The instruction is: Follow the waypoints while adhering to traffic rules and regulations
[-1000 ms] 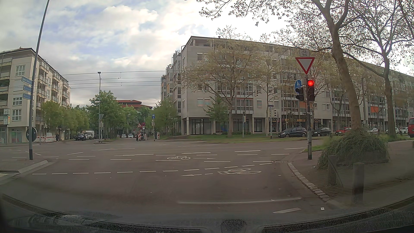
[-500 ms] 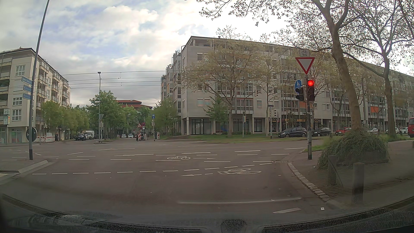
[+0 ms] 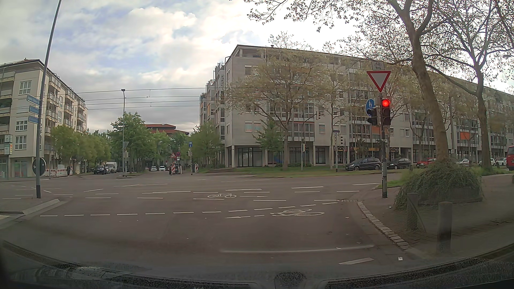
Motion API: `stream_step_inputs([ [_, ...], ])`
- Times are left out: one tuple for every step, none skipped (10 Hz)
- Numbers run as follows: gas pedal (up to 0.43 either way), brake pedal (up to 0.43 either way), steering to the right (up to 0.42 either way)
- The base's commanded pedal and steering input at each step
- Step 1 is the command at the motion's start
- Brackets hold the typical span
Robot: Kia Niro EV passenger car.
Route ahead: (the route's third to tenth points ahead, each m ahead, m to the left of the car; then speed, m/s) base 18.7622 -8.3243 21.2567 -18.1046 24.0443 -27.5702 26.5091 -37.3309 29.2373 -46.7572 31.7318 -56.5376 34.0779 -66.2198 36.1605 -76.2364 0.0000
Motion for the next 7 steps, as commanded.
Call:
stream_step_inputs([
  [0.0,0.201,0.066],
  [0.0,0.201,0.066],
  [0.0,0.207,0.067],
  [0.0,0.201,0.067],
  [0.0,0.201,0.067],
  [0.0,0.201,0.067],
  [0.0,0.201,0.067],
])
